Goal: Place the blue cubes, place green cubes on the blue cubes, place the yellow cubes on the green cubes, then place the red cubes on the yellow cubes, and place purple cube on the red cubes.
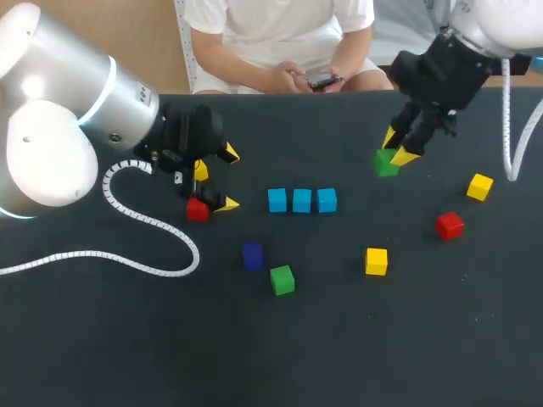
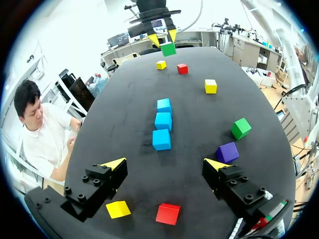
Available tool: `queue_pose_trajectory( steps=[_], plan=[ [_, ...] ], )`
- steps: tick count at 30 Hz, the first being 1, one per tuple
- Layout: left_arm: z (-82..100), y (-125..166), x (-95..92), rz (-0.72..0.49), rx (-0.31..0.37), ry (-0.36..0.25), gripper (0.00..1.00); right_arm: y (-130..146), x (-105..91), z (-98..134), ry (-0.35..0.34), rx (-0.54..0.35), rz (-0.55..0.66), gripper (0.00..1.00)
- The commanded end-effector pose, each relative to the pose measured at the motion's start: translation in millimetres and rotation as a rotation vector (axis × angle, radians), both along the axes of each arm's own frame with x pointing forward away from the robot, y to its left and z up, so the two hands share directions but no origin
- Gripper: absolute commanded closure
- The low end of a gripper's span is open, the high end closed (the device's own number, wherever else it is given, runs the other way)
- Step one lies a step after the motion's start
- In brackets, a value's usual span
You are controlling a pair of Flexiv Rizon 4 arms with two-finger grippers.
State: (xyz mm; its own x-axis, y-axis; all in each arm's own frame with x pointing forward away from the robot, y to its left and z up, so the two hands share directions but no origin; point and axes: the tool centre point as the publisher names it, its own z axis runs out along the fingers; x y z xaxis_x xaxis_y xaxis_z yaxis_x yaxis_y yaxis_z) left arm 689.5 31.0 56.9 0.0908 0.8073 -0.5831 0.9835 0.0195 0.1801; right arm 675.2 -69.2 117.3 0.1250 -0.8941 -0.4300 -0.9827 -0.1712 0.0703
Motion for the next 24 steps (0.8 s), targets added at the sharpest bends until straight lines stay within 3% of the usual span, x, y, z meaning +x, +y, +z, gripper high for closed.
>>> queue_pose_trajectory(
  steps=[1, 8, 24],
  plan=[
    [-0.6, 1, 0.7, -0.004, -0.003, 0.0, 0.0, 19, -12.2, -4, 0.0, -0.034, -0.005, 1.0],
    [-0.6, 1, 0.7, -0.004, -0.003, 0.0, 0.0, 48, -29.0, -24, 0.043, 0.0, -0.041, 1.0],
    [-0.6, 1, 0.7, -0.004, -0.003, 0.0, 0.0, 90, -22.7, -47, 0.075, -0.07, -0.049, 1.0]
  ],
)
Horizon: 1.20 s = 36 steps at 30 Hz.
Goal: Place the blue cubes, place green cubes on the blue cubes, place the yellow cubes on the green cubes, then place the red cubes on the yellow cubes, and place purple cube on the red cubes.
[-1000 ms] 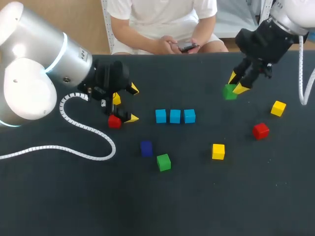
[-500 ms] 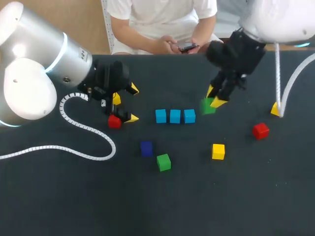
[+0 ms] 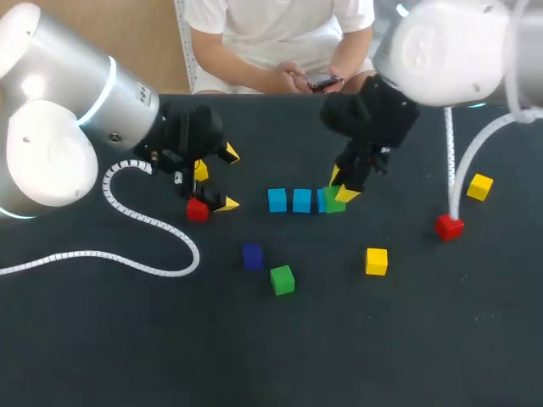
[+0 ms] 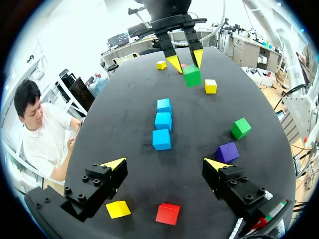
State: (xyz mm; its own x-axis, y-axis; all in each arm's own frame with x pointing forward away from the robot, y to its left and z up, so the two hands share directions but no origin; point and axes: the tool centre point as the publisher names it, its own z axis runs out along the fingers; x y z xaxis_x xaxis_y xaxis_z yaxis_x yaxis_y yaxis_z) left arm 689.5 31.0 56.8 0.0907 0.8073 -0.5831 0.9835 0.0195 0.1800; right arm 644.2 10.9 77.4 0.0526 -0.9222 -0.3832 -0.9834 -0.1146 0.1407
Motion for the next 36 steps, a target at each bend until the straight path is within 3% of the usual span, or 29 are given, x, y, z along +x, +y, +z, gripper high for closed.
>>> queue_pose_trajectory(
  steps=[1, 13, 36],
  plan=[
    [-0.6, 1, 0.7, -0.004, -0.003, 0.0, 0.0, 11, 9.3, -8, 0.012, -0.013, 0.001, 1.0],
    [-0.6, 1, 0.7, -0.004, -0.003, 0.0, 0.0, 11, 26.4, -20, 0.022, 0.002, -0.04, 1.0],
    [-0.6, 1, 0.7, -0.004, -0.003, 0.0, 0.0, 12, 30.5, -34, 0.034, -0.002, -0.056, 1.0]
  ],
)
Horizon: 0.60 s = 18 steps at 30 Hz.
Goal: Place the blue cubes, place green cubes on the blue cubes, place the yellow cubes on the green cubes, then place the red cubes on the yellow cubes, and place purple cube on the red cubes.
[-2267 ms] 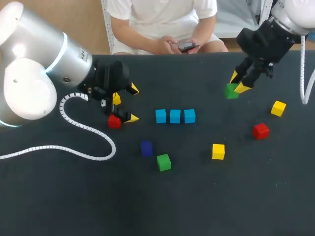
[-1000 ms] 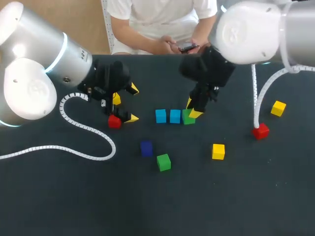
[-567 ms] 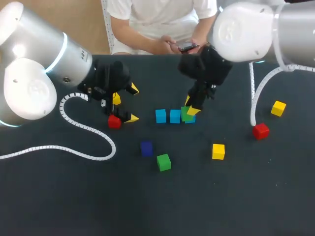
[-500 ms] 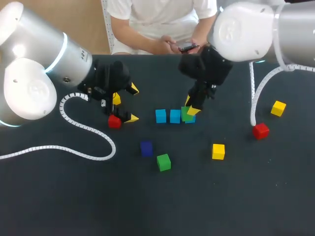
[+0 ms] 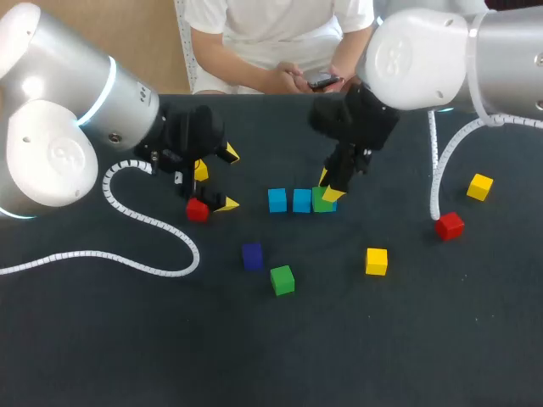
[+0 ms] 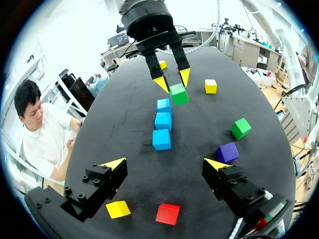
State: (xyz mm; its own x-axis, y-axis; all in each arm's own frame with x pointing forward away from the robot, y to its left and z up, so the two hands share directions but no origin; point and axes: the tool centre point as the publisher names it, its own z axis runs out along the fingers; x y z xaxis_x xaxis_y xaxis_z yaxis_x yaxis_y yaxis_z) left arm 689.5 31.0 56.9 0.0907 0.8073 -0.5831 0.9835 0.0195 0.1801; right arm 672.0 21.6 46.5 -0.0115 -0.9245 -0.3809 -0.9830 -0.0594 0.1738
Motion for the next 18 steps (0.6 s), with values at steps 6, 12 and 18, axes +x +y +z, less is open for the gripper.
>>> queue_pose_trajectory(
  steps=[6, 12, 18],
  plan=[
    [-0.7, 1, 0.7, -0.004, -0.003, 0.0, 0.0, 5, 4.7, -6, -0.008, 0.017, 0.005, 1.0],
    [-0.7, 1, 0.7, -0.004, -0.003, 0.0, 0.0, 8, 8.3, -4, -0.021, 0.022, 0.012, 1.0],
    [-0.7, 1, 0.7, -0.004, -0.003, 0.0, 0.0, 7, 12.7, -2, -0.031, 0.016, 0.017, 0.96]
  ],
)
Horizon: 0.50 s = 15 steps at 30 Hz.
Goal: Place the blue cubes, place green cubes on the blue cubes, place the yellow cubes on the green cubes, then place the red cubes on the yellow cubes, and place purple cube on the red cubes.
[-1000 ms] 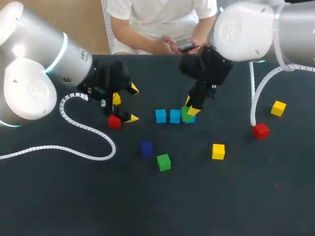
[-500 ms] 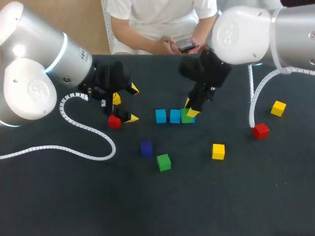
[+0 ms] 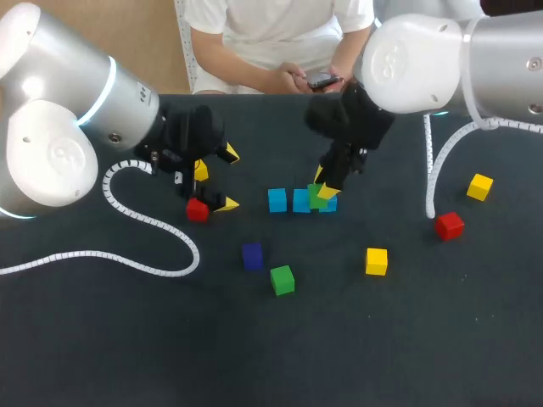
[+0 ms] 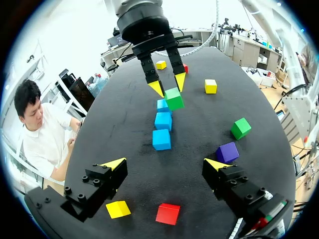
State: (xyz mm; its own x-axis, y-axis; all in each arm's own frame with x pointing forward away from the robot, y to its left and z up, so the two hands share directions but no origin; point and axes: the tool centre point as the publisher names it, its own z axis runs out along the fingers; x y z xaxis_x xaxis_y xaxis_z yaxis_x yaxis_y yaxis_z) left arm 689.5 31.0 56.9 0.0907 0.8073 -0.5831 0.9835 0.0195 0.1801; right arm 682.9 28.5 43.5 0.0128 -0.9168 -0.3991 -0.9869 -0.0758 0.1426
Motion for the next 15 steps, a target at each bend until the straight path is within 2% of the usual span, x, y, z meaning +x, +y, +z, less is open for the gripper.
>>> queue_pose_trajectory(
  steps=[1, 15],
  plan=[
    [-0.7, 1.1, 0.7, -0.004, -0.003, 0.0, 0.0, -0.2, 2.5, 1.4, -0.005, -0.009, 0.006, 0.95],
    [-0.7, 1.1, 0.7, -0.004, -0.003, 0.0, 0.0, -2.4, 3.9, -4.8, -0.004, -0.015, 0.007, 0.88]
  ],
)
